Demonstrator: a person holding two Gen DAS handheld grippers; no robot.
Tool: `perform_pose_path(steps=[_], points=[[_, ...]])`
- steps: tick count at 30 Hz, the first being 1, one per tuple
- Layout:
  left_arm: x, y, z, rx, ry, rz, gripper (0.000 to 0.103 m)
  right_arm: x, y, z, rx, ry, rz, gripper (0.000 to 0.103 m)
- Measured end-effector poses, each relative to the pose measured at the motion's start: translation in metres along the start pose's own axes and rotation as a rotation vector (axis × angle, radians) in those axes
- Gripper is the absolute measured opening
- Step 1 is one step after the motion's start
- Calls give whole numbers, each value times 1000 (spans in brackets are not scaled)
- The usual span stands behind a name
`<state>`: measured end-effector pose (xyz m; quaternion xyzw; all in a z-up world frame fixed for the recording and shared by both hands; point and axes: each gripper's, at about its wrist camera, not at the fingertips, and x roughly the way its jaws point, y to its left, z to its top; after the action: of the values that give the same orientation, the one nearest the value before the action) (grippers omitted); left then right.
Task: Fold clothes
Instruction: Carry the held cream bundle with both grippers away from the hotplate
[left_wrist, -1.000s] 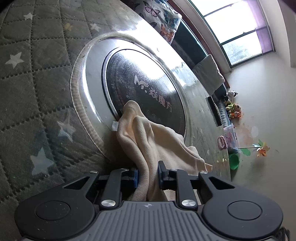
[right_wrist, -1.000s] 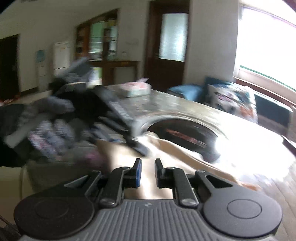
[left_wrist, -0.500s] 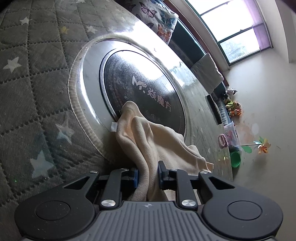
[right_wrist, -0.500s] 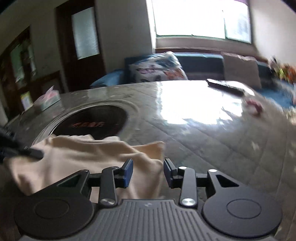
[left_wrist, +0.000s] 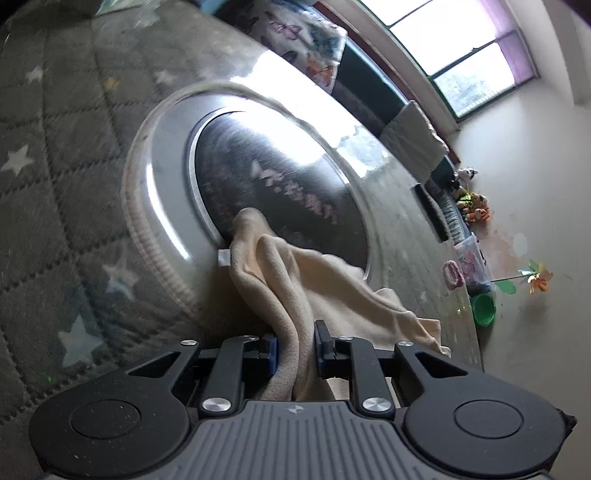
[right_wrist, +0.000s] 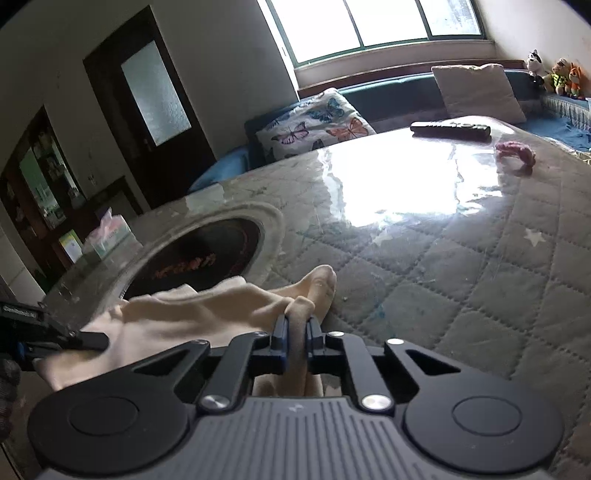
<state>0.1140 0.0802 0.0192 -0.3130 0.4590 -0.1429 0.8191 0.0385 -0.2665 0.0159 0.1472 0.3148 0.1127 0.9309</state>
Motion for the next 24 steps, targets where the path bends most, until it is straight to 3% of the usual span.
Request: perform_pose_path(steps=[12, 24], points=[[11, -59, 0, 134, 3, -26, 17, -36, -3, 18, -16, -93, -18, 7], [85, -165, -7, 297, 74, -86, 17, -88, -57, 62, -40, -201, -198, 7]])
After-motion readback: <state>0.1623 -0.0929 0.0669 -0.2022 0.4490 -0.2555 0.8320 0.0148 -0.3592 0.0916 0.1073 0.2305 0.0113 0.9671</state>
